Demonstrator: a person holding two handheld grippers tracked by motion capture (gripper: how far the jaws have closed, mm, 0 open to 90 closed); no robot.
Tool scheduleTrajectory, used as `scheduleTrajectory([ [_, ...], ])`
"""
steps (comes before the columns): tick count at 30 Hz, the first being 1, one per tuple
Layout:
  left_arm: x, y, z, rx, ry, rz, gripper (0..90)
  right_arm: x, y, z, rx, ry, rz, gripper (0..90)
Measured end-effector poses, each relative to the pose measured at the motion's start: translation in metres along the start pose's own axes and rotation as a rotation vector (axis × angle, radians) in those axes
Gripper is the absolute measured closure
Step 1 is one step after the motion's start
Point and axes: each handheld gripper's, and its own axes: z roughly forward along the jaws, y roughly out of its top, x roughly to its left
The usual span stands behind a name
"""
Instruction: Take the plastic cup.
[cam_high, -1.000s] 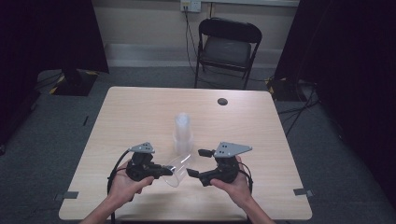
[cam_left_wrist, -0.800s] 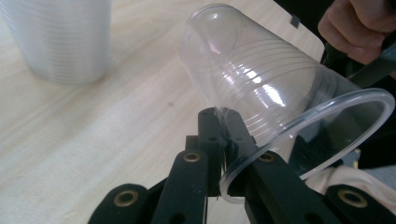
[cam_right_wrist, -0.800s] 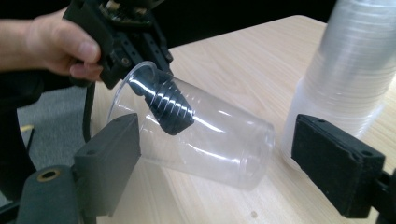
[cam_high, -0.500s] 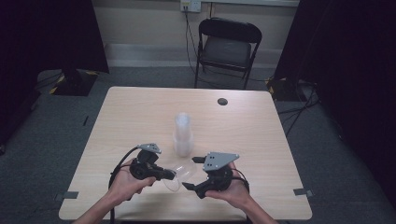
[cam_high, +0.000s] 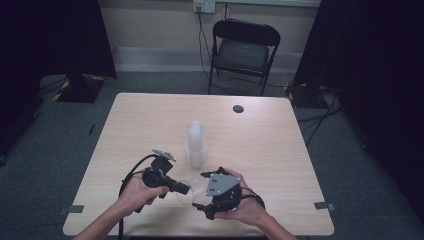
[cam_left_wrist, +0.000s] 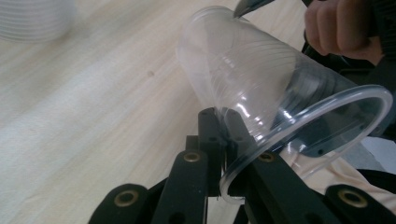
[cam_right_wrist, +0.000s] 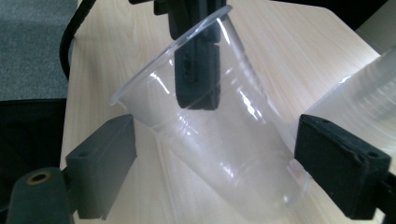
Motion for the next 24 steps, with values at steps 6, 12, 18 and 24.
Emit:
scheduleTrajectory([
  [6,-0.004,0.009,0.003,0.001,-0.017,-0.002,88.3,0.000,0.002,0.007,0.003,-0.015,-0.005,12.2],
  [12,-0.006,0.011,0.003,-0.027,-0.013,-0.024,88.0,-0.001,0.003,0.011,0.001,-0.031,0.008,13.7],
  [18,0.001,0.011,-0.003,-0.082,-0.011,-0.050,87.4,-0.004,0.005,0.012,-0.030,-0.059,0.034,18.4],
  [24,0.002,0.010,-0.005,-0.104,-0.004,-0.052,85.1,-0.006,0.004,0.012,-0.041,-0.056,0.065,22.0],
])
